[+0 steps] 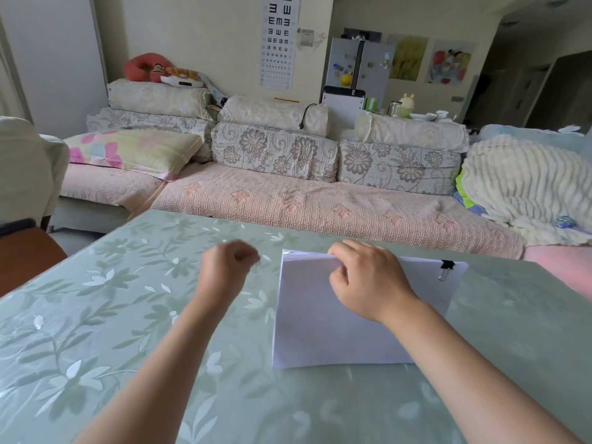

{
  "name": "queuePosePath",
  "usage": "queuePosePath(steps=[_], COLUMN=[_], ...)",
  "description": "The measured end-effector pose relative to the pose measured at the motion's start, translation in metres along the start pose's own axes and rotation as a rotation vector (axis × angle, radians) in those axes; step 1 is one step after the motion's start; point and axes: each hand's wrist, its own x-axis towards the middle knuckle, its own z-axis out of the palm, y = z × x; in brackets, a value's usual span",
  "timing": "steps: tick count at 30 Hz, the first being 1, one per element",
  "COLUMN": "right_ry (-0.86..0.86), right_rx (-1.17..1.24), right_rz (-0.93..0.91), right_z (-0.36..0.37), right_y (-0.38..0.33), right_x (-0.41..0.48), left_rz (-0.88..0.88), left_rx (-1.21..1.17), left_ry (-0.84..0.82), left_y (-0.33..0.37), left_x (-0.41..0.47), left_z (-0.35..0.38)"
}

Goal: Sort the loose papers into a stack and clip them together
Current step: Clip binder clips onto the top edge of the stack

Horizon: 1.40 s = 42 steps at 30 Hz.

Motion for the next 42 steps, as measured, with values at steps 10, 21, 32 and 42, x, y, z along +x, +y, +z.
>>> queuePosePath(steps=[10,21,32,42], right_ry=[0.016,0.044,0.025,0.076], right_rx=[0.249,0.428,0.561,0.663], right_rz=[-0.019,0.057,0.172,0.284], right_z=[-0.009,-0.008,-0.002,-0.002], right_y=[0.008,0.011,0.013,0.013], right_x=[-0.003,-0.002,0.003,0.007], left_rz=[0.333,0.262,0.289,0.262], left_rx=[-0.147,-0.190,-0.124,0.101], left_ry=[-0.196,-0.297,-0.280,-0.448], left_y=[0.115,0.106,0.099,0.082], left_x=[-0.015,-0.015,-0.024,-0.021], left_z=[-0.003,0.009,0.009,-0.007])
